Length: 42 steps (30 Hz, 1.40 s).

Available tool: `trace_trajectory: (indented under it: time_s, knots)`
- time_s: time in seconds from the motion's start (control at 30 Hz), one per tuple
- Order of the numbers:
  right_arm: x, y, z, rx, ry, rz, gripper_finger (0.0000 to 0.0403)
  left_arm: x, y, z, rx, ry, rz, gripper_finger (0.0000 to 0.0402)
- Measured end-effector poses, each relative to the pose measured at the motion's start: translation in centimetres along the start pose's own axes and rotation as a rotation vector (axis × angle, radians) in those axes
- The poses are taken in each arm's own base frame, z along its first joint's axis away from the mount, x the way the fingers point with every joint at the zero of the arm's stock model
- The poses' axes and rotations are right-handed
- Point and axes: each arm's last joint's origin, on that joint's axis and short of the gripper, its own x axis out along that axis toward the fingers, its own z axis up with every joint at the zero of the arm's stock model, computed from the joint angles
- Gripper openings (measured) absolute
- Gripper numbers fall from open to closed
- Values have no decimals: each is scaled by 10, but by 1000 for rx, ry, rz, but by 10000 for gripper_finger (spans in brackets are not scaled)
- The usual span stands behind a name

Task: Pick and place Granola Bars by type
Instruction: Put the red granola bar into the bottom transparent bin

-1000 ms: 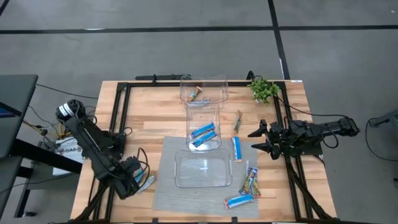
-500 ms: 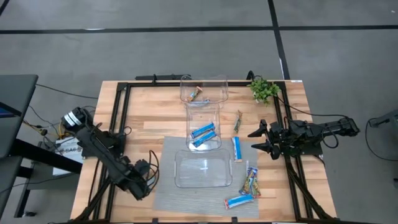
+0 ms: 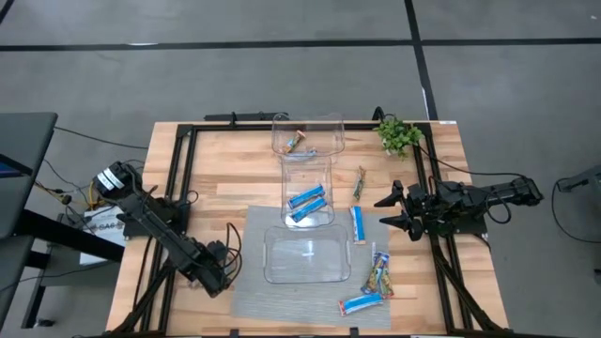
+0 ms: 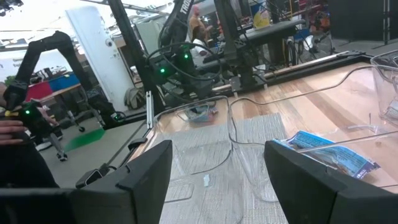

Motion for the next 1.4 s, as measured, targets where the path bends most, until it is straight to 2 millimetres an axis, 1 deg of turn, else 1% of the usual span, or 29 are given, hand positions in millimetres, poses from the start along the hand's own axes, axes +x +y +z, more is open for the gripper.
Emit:
trace_trajectory:
  time_s: [0.2,0.3,0.5,0.6,0.73,0.87,1.03,1.17,1.4]
  knots:
    - [0,0,0,0,0,0,249,0,0,2,1,-26,0,149]
    - [0,0,0,0,0,0,249,0,0,2,2,-26,0,131]
    - [0,0,0,0,0,0,249,-1,0,4,-8,-26,-2,80]
    - [0,0,0,0,0,0,249,-1,-1,5,12,-27,-6,63]
    - [0,0,0,0,0,0,249,-2,-1,6,12,-29,-7,50]
    - [0,0,0,0,0,0,249,-8,1,7,10,-55,-31,46]
    - [0,0,0,0,0,0,249,-22,6,8,5,-115,-85,46]
    - [0,0,0,0,0,-1,249,-38,12,7,-1,-199,-157,46]
    - [0,0,0,0,0,0,249,-76,24,5,-19,-357,-399,45]
